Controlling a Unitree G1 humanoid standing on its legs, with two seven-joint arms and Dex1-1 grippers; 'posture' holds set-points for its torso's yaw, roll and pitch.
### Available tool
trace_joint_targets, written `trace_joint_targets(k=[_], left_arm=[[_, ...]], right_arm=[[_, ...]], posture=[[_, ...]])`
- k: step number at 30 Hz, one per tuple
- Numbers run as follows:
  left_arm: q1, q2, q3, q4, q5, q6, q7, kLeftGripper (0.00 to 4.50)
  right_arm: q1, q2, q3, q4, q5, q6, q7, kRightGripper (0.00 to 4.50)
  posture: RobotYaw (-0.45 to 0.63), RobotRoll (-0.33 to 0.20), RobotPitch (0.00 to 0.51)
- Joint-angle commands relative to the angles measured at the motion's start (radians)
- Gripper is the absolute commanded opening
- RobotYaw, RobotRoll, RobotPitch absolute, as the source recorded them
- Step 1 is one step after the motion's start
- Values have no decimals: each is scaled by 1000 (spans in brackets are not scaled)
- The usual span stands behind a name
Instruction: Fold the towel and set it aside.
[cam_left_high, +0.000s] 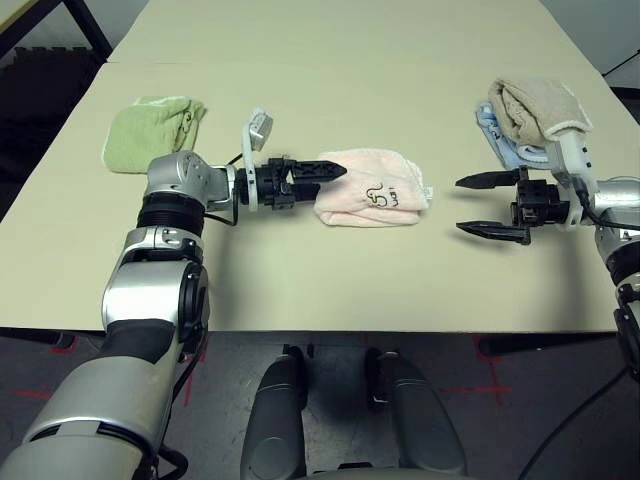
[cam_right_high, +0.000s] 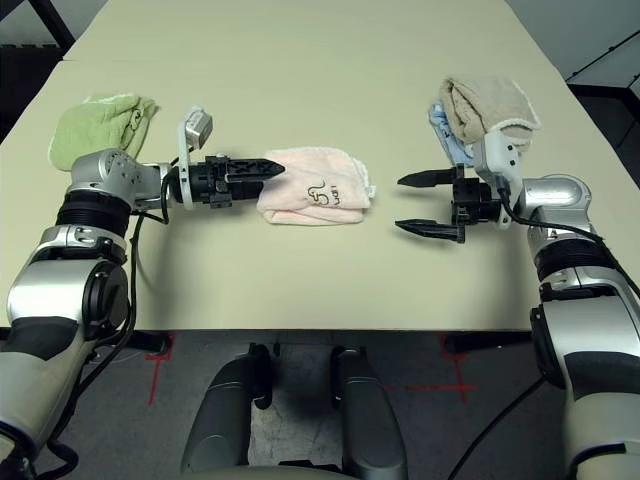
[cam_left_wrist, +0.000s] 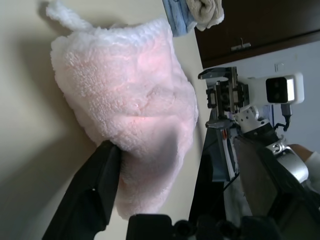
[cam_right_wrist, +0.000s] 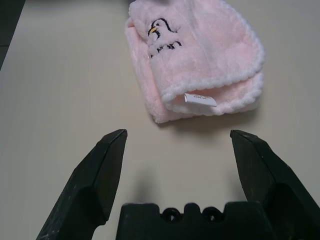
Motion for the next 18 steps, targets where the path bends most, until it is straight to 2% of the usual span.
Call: trace_joint_targets(k=[1,4,9,18], left_arm=[[37,4,-50,-30,18,-14,-13,3177],[56,-1,-65,-36,37,-70,10,2032],[48,-7,-38,-14,22,-81,22,28],[34,0,65,-11,-23,-52,74,28]], right_arm=[[-2,0,-18,8,-9,-12,6,4500],[-3,1,-20,10,-12,-15,6,4500],[-7,3,-24,16,-19,-17,6,4500],[-9,8,-41,24,-36,-21,6,4500]], posture=[[-74,0,220],[-74,0,219],[-75,0,215],[-69,0,210]])
